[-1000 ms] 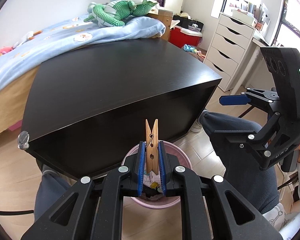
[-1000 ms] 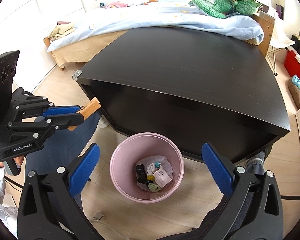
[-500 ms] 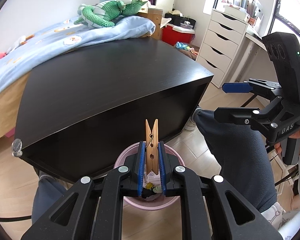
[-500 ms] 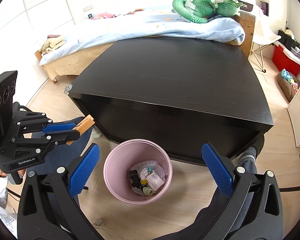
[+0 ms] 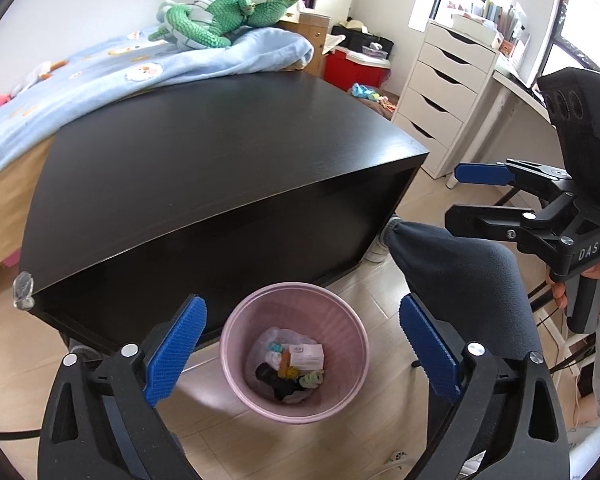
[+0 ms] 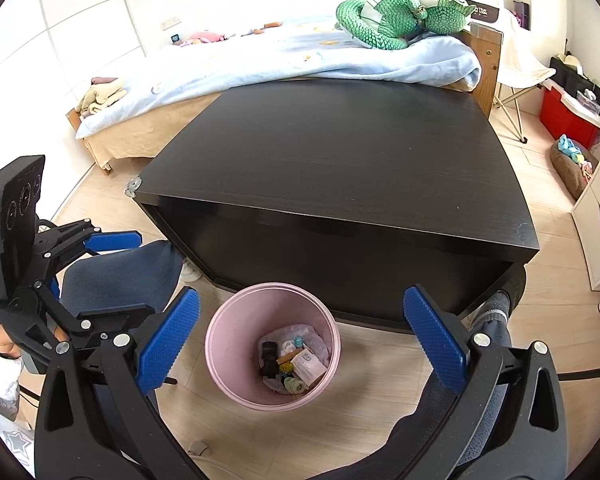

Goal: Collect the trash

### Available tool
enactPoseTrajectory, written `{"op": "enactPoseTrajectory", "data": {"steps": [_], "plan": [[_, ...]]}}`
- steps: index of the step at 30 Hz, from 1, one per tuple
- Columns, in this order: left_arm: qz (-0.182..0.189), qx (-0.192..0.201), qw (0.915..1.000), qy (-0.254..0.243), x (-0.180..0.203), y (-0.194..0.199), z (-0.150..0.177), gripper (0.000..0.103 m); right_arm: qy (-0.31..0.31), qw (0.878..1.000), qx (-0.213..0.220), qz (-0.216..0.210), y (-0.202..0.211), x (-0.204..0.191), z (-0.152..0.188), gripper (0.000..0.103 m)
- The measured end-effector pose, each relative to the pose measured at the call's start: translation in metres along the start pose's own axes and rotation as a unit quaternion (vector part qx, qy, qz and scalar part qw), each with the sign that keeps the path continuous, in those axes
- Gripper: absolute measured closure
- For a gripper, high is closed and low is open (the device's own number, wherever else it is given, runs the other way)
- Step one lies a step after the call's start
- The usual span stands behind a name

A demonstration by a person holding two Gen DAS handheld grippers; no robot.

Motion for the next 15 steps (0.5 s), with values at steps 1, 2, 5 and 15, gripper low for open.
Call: {"op": "enactPoseTrajectory", "data": {"steps": [1, 2, 5, 15], "plan": [[-0.001, 0.001, 1.0, 0.002, 0.0, 0.0, 0.0, 0.009, 0.0, 1.0, 0.001, 0.001, 0.0, 0.0, 0.0, 0.003], [-0.002, 0.001, 1.0, 0.005, -0.001, 0.001, 0.0, 0.008, 0.0, 1.0, 0.001, 0.001, 0.0, 0.0, 0.0, 0.003], [-0.013, 0.004, 0.9998, 0.012, -0.005, 0.002, 0.001, 0.008, 0.001, 1.0, 0.003, 0.009, 0.0, 0.0, -0.001, 0.003], [-0.054, 0.028, 0.9977, 0.031, -0.028, 0.018, -0.012, 0.008, -0.004, 1.0, 0.017, 0.014, 0.002, 0.0, -0.016, 0.003]]}}
Point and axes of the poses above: each gripper's, at about its wrist camera, not at the fingertips, and y roughly against the way its jaws point, x to its right, z to its underside, the point moved 6 cm from there along -y, roughly the way its jaws point, and after that the axes turned 4 degrees about -y, right-handed, at the moved point
